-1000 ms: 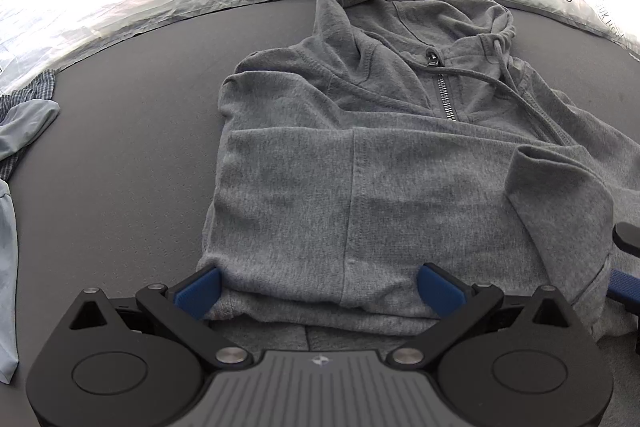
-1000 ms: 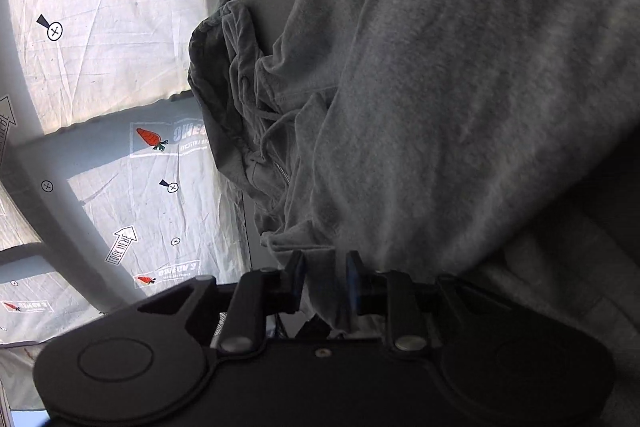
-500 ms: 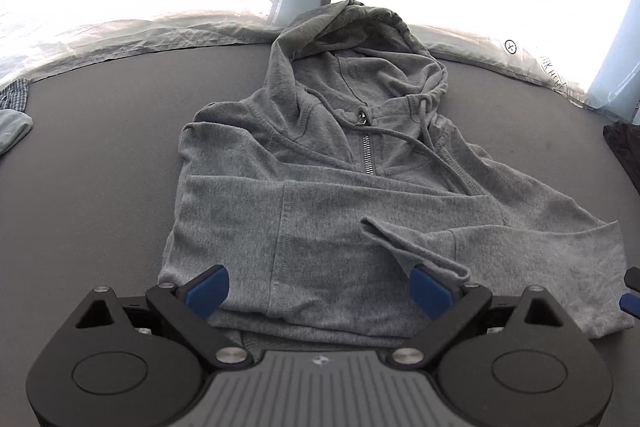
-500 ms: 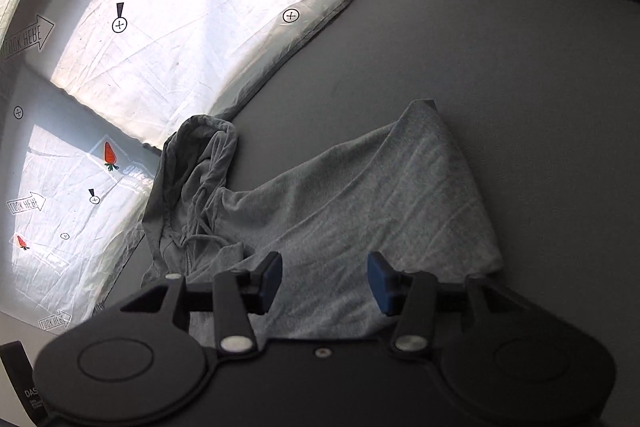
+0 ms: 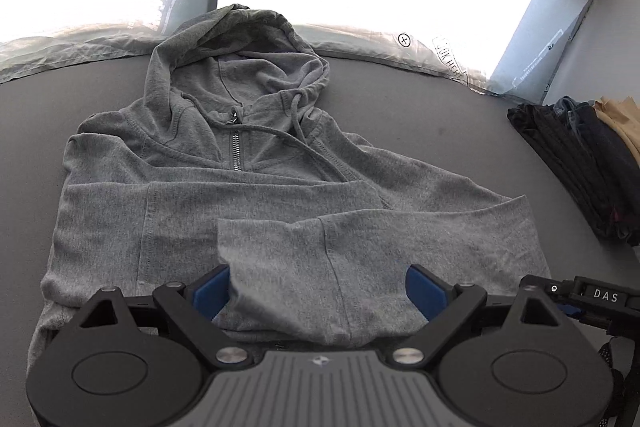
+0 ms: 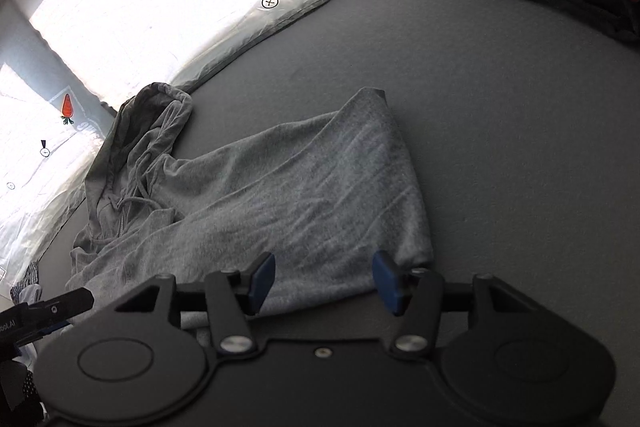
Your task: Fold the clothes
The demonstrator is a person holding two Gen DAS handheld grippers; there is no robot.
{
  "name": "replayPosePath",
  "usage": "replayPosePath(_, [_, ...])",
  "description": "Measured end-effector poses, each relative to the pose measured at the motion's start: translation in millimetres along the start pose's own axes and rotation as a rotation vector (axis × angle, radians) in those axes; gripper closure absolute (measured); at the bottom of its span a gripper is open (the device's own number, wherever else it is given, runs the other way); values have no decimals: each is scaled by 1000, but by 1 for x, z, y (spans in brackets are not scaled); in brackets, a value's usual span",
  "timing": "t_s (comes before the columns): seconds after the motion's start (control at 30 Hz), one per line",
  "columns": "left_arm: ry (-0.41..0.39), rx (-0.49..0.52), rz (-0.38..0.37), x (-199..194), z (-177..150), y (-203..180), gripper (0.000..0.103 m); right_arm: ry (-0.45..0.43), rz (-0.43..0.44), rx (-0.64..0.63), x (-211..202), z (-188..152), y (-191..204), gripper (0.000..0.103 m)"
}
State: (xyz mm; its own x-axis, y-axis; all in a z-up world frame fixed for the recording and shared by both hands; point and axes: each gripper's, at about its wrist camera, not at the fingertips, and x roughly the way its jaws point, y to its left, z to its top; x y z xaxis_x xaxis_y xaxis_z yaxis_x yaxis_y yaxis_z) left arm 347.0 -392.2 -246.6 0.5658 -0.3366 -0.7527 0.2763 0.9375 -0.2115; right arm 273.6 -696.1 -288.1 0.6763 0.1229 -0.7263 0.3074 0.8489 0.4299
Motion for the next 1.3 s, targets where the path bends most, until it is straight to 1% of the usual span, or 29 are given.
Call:
replayPosePath(0.07, [7, 25, 19, 5, -1, -4, 10, 0, -1, -7, 0, 0, 1, 47])
replayPosePath(0.17, [26, -1, 49, 15, 0, 1, 11, 1, -4, -19, 0, -1, 3, 47])
replayPosePath(0.2, [28, -16, 49, 16, 1, 4, 13, 1, -7, -26, 0, -1, 4, 47])
replayPosePath(0.23, [31, -33, 48, 17, 2, 7, 20, 1, -13, -39, 0, -2, 6, 47])
replayPosePath(0.27, [39, -41, 52, 17, 3, 8, 24, 1, -18, -48, 0, -2, 7, 47])
replayPosePath(0.3, [50, -35, 62, 18, 4, 8, 35, 0, -24, -60, 0, -3, 9, 47])
replayPosePath(0.33, [60, -20, 80, 19, 3, 8, 49, 0, -30, -73, 0, -4, 11, 47])
replayPosePath(0.37, [62, -7, 100, 19, 2, 7, 54, 1, -35, -82, 1, -4, 12, 47])
replayPosePath(0.4, [63, 6, 121, 20, 0, 7, 67, 3, -39, -89, 1, -4, 13, 47])
replayPosePath(0.43, [62, 15, 138, 20, -1, 7, 83, 5, -41, -94, 0, -4, 15, 47])
replayPosePath(0.47, [56, 10, 151, 19, -2, 9, 91, 7, -40, -96, 0, -4, 16, 47])
replayPosePath(0.5, [50, -3, 161, 18, -2, 12, 100, 8, -38, -97, -1, -5, 16, 47])
replayPosePath(0.57, [29, -42, 150, 12, -1, 18, 100, 9, -39, -102, -3, -6, 18, 47])
replayPosePath(0.67, [-17, -68, 141, 0, 2, 22, 100, 1, -46, -116, -8, -9, 20, 47])
replayPosePath(0.8, [-101, -41, 141, -21, 14, 19, 100, -34, -62, -143, -20, -11, 24, 47])
replayPosePath(1.07, [-296, 7, 204, -68, 49, 25, 101, -97, -85, -187, -39, -17, 45, 46])
replayPosePath(1.2, [-376, 18, 240, -92, 63, 39, 101, -109, -85, -211, -41, -24, 60, 45])
replayPosePath(1.3, [-426, 9, 271, -109, 70, 55, 101, -110, -78, -226, -39, -31, 72, 45])
